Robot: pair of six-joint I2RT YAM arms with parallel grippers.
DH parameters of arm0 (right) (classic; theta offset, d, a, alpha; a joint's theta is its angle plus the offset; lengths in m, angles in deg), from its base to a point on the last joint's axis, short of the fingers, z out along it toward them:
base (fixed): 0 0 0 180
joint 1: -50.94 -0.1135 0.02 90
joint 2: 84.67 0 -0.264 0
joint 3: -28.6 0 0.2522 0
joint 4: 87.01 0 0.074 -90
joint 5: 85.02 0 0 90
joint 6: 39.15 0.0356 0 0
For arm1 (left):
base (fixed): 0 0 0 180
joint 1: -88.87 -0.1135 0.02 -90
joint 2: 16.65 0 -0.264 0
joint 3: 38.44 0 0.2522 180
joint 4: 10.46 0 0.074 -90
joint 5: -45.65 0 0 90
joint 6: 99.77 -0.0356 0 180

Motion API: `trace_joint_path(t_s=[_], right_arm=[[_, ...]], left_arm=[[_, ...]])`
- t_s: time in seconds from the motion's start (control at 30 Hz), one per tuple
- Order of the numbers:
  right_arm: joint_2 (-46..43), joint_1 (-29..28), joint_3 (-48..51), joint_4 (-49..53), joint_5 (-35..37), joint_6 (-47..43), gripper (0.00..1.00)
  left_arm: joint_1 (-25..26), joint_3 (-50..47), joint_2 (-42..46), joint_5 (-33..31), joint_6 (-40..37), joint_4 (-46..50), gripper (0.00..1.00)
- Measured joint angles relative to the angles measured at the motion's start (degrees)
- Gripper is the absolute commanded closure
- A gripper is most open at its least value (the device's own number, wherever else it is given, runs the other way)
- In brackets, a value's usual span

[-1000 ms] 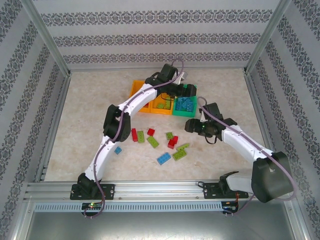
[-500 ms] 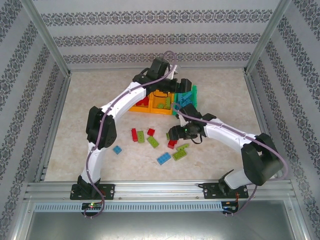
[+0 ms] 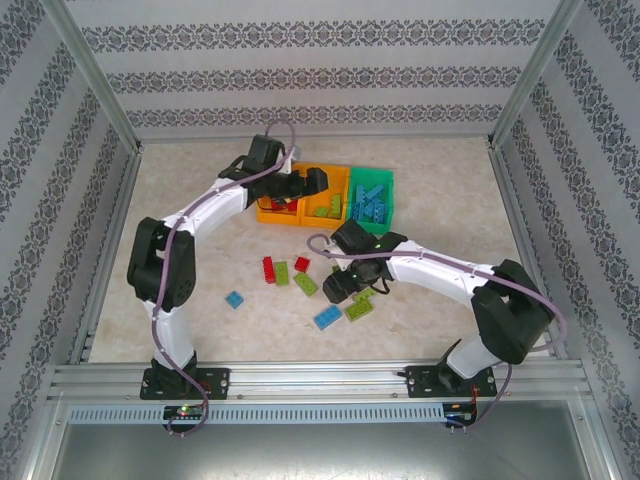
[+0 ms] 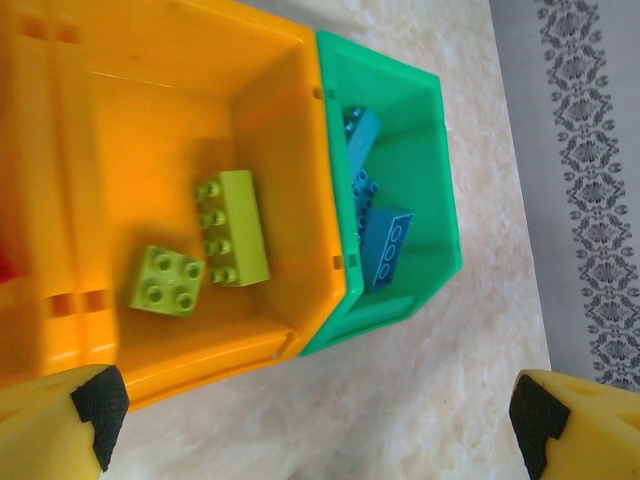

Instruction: Sort the legos into containers by color

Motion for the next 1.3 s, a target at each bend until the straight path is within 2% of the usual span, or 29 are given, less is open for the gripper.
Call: trace_joint_path(t_s=[0.27, 0.57, 1.3], right_arm=[[4.11, -1.68, -2.71, 0.87, 3.63, -3.39, 0.28], [5.18, -2.21, -2.84, 2.21, 6.99, -4.52, 0.32], [9.60, -4.07, -4.76, 3.28, 5.25, -4.50, 0.36]], left_arm=[[-2.27, -7.26, 6.43, -0.24, 0.44, -2.45, 0.00], [-3.37, -11.65, 7.50, -1.29, 0.76, -2.91, 0.01], [-4.46, -15.21, 8.83, -1.75, 1.55, -3.52, 0.00]])
